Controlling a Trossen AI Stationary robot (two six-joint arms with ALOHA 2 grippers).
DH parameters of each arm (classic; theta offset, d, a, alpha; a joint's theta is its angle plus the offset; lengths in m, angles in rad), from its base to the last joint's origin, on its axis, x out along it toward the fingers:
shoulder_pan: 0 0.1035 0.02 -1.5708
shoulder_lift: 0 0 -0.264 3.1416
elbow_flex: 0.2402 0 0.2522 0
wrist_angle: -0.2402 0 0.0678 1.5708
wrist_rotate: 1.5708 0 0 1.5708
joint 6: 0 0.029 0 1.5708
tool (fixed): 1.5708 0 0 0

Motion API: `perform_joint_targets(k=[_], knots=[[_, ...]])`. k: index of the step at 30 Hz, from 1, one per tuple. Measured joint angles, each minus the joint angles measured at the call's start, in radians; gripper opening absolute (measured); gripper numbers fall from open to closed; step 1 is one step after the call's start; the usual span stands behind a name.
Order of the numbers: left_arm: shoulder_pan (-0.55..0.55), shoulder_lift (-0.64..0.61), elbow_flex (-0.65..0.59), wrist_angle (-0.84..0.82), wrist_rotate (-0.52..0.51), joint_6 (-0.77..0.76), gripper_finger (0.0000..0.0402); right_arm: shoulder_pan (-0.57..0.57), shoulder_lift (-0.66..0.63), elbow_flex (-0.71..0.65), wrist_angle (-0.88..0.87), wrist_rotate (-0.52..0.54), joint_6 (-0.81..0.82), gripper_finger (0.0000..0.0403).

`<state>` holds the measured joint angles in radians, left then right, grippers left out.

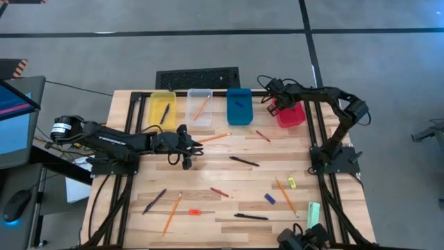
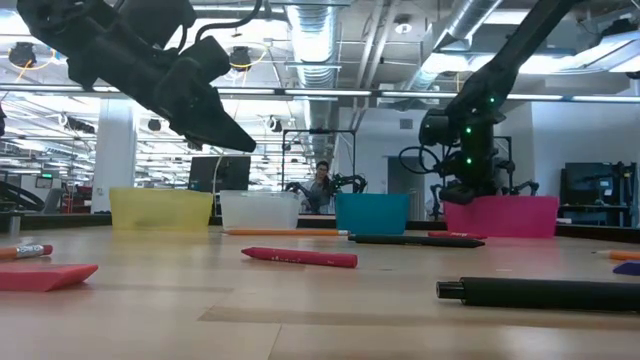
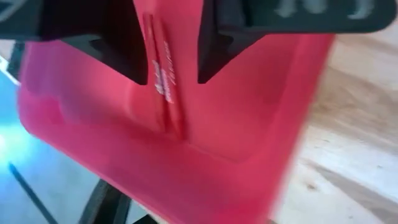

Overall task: Sort crayons/erasers/pens/pencils in bins
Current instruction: Adjust the red bin on the table

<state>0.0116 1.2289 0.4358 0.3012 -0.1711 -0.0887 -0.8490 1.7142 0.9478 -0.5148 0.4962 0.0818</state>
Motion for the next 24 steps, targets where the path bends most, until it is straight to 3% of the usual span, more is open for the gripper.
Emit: perform_joint_targets(k=[6,11,16,19,24], knots=[[0.0,0.0,0.0,-0.008,-0.001,0.001,0.0061,0.014,-0.068,0.0,-0.03,0.024,-0.021,0.0171],[0.0,0.0,0.0,-0.009,-0.01,0.002,0.0061,0.053,-0.208,0.001,-0.107,0.019,-0.057,0.0108],[0.0,0.0,0.0,-0.032,-0.013,0.002,0.0061,0.078,-0.327,0.001,-0.275,-0.084,-0.052,0.0018],[0.0,0.0,0.0,-0.038,-0.013,0.001,0.0061,0.095,-0.368,-0.012,-0.359,-0.15,-0.024,0.001],[0.0,0.0,0.0,-0.04,-0.018,0.003,0.0061,0.138,-0.374,-0.078,-0.351,-0.264,-0.014,0.0006]])
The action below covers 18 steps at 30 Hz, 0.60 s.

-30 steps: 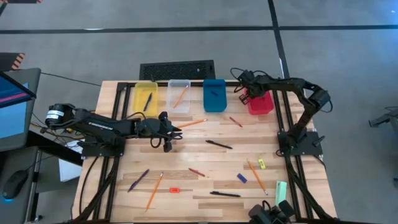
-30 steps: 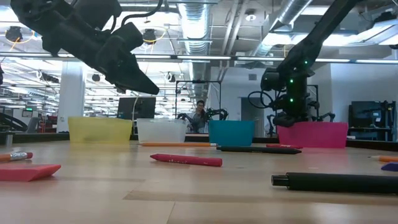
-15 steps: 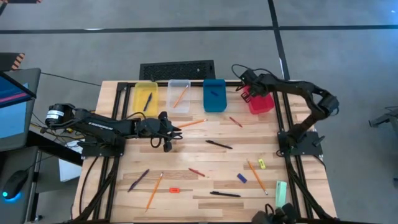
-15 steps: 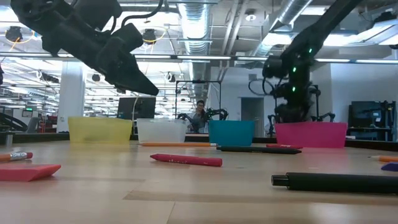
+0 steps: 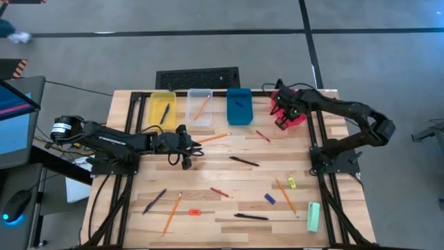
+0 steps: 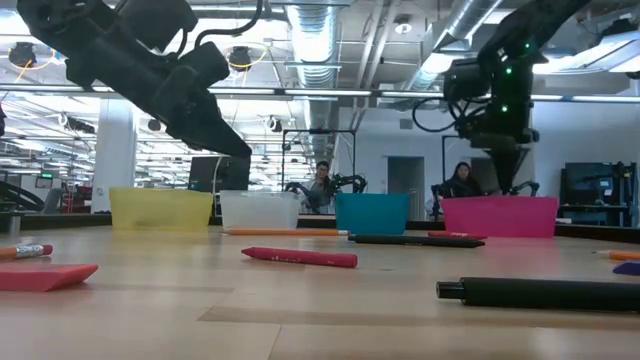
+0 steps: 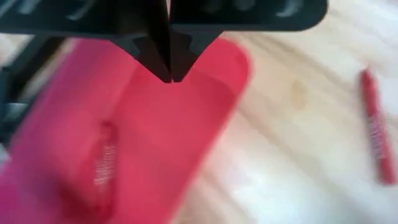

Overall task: Sort crayons/erasers/pens/pencils in bins
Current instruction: Adjust the red bin on the table

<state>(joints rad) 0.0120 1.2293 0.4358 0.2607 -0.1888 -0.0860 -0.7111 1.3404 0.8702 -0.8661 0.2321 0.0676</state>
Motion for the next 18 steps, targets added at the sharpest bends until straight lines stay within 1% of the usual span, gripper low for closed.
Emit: perform_joint_targets(k=[4,11,18], knots=[[0.0,0.0,0.0,0.0,-0.006,0.0,0.0061,0.033,0.033,-0.035,0.07,-0.015,0.016,0.0007],[0.0,0.0,0.0,-0.001,-0.006,-0.004,0.0061,0.058,0.101,-0.035,0.17,-0.102,0.021,0.0005],[0.0,0.0,0.0,-0.002,-0.006,-0.004,0.0061,0.041,0.093,-0.035,0.237,-0.107,0.06,0.0003]])
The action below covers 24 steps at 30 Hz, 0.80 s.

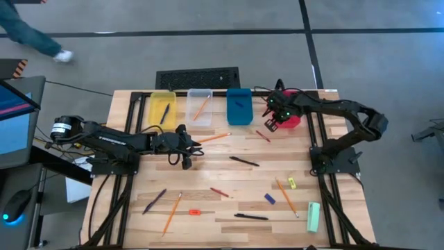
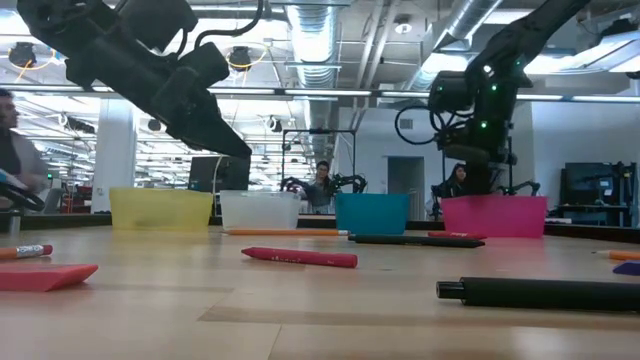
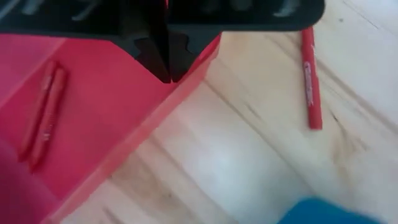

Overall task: Sort crayons/erasers/pens/pencils in bins
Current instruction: Adjust the red bin on the table, then put the orange pencil into the transparent bin

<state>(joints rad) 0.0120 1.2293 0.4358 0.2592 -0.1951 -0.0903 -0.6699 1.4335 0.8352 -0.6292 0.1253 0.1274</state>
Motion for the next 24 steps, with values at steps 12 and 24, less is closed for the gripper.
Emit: perform_joint_targets(k=[12,24], knots=[[0.0,0.0,0.0,0.0,0.0,0.002,0.0061,0.005,-0.115,-0.002,0.043,0.063,-0.07,0.0002],[-0.001,0.0,0.0,0.0,0.007,0.007,0.0061,0.27,-0.403,-0.282,0.552,0.112,-0.013,0.0001]])
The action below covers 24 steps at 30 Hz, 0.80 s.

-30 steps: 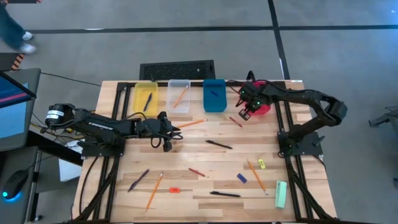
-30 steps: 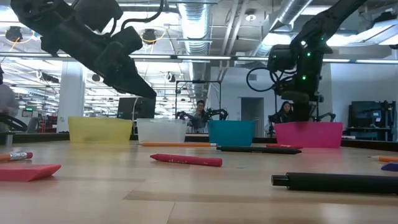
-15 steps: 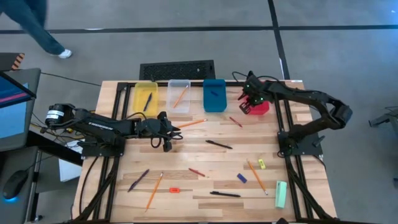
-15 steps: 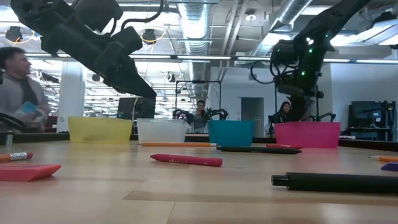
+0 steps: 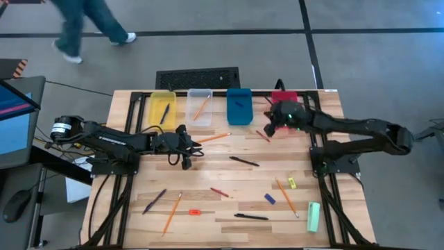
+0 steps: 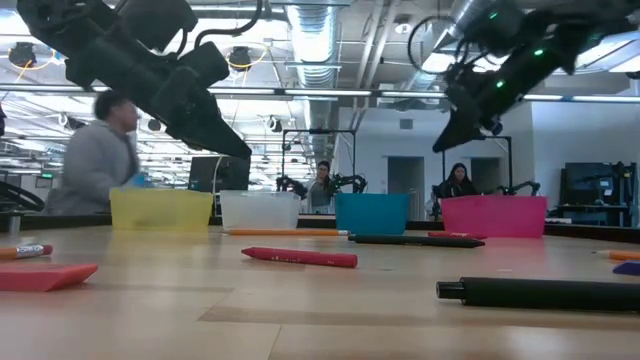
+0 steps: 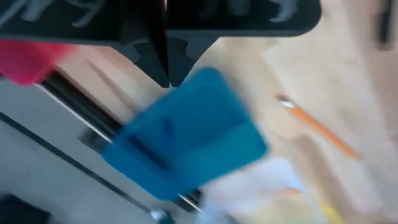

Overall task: Sort crayons/erasers/pens/pencils in bins
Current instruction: Put the orange pencil into the transparent bin

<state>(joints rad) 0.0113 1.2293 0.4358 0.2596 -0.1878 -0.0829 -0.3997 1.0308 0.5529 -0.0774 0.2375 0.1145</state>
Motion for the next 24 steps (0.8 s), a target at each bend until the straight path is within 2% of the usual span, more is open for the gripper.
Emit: perform_joint_targets(k=[6,16,21,24], knots=[[0.0,0.0,0.0,0.0,0.0,0.001,0.0061,0.225,-0.071,-0.037,0.022,0.111,0.117,0.0001],[0.0,0.0,0.0,0.0,0.0,0.001,0.0061,0.571,-0.02,-0.037,-0.064,0.314,0.358,0.0001],[0.0,0.0,0.0,0.0,0.0,0.001,0.0061,0.678,0.014,-0.032,-0.174,0.346,0.557,0.0001],[0.0,0.0,0.0,0.0,0.0,0.001,0.0061,0.722,0.053,0.011,-0.328,0.347,0.675,0.0001]])
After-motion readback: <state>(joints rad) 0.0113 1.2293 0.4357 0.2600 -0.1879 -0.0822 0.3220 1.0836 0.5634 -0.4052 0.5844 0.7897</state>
